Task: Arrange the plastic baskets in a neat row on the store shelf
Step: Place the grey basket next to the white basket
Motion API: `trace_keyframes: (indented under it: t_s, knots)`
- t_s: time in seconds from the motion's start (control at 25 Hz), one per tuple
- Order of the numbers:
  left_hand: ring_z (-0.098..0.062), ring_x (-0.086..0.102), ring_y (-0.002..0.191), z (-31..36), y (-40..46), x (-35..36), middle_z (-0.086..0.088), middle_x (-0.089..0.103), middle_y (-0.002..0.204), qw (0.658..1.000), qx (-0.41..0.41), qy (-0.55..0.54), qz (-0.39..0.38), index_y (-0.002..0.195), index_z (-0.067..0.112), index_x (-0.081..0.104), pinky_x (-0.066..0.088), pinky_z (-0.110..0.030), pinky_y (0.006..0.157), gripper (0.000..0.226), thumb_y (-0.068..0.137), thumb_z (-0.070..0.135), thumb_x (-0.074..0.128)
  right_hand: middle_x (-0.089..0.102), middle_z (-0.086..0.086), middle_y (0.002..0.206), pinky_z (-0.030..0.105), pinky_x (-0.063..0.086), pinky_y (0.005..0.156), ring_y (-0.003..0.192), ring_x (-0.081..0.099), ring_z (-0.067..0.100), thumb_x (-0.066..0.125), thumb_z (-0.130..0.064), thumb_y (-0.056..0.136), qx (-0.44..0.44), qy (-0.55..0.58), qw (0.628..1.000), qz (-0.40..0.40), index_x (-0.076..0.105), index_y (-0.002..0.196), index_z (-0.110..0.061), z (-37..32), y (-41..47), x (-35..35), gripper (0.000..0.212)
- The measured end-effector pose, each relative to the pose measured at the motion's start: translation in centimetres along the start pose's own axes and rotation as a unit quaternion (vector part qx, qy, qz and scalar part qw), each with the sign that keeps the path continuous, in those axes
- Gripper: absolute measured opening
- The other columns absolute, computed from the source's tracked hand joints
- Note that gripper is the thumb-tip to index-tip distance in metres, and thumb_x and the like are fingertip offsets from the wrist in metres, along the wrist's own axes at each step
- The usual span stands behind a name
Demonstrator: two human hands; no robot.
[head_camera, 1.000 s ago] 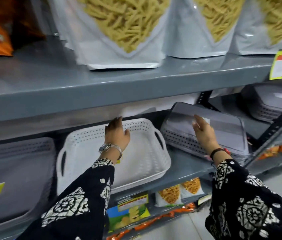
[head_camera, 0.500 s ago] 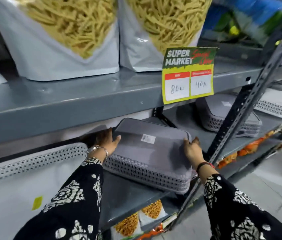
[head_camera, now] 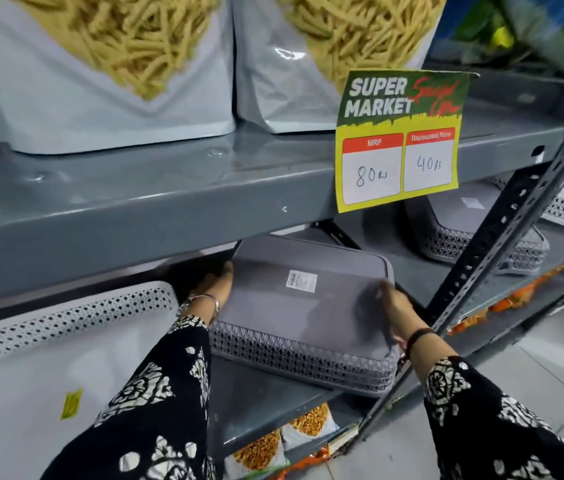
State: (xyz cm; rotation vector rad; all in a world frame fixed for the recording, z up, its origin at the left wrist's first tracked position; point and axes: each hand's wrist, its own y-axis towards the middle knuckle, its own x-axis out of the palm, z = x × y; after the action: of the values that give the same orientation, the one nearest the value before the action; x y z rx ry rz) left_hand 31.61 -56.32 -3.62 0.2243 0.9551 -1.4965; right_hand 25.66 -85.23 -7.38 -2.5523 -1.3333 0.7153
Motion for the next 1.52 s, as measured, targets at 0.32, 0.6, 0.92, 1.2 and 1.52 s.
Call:
trace_keyframes:
  t_s: [0.32, 0.6, 0.92, 1.2, 1.52]
  knots:
    - [-0.028, 0.060, 0.105, 0.3, -1.7, -4.5, -0.021, 0.064, 0.107, 0.853, -0.005, -0.517, 0.071, 0.101, 0.003, 0.054, 0.043, -0.041, 0.104, 0.050, 0.097, 0.043, 0.024, 0.044, -0.004, 0.135, 0.032, 0.024, 0.108, 0.125, 0.038, 0.013, 0.018, -0.070, 0.082, -0.074, 0.260, 0.953, -0.136, 0.035, 0.138, -0.018, -6.6, -2.7, -3.1, 0.078]
    - [-0.024, 0.057, 0.088, -2.5, -3.2, -5.1, -0.015, 0.058, 0.097, 0.974, -0.056, -0.218, -0.041, 0.128, -0.009, 0.046, 0.046, -0.035, 0.092, 0.034, 0.096, -0.002, 0.039, 0.069, -0.003, 0.051, 0.030, 0.047, 0.058, 0.050, 0.057, 0.018, 0.055, -0.025, 0.083, -0.036, 0.059, 0.986, -0.148, 0.064, 0.078, -0.016, -5.2, 0.5, -4.7, 0.013]
    - [-0.027, 0.065, 0.090, -1.3, -5.6, -3.5, -0.023, 0.067, 0.107, 0.987, -0.016, 0.159, -0.008, 0.118, -0.012, 0.057, 0.057, -0.027, 0.057, 0.031, 0.087, -0.007, 0.053, 0.064, 0.012, 0.096, 0.041, 0.049, 0.086, 0.089, 0.059, 0.026, 0.048, -0.004, 0.084, -0.083, -0.126, 0.986, -0.065, 0.067, 0.080, -0.019, 0.4, 4.5, -3.7, 0.024]
    - [-0.033, 0.056, 0.120, -0.4, -7.1, -2.6, -0.021, 0.055, 0.131, 0.926, 0.091, 0.357, 0.082, 0.126, -0.004, 0.051, 0.047, -0.035, 0.099, 0.037, 0.089, -0.003, 0.050, 0.056, 0.025, 0.126, 0.041, 0.040, 0.100, 0.116, 0.050, 0.040, 0.046, -0.006, 0.087, -0.171, -0.308, 0.935, 0.020, 0.050, 0.123, -0.003, -2.2, -0.3, -2.6, 0.036]
    - [-0.033, 0.063, 0.114, -9.8, -10.1, -7.9, -0.018, 0.066, 0.124, 0.838, 0.198, 0.401, 0.311, 0.115, 0.006, 0.066, 0.049, -0.054, 0.093, 0.061, 0.061, 0.030, 0.081, 0.039, 0.021, 0.143, 0.048, 0.020, 0.114, 0.135, 0.033, 0.032, 0.025, -0.031, 0.083, -0.457, -0.346, 0.814, -0.090, 0.035, 0.135, -0.001, -5.4, -12.3, 11.2, 0.061]
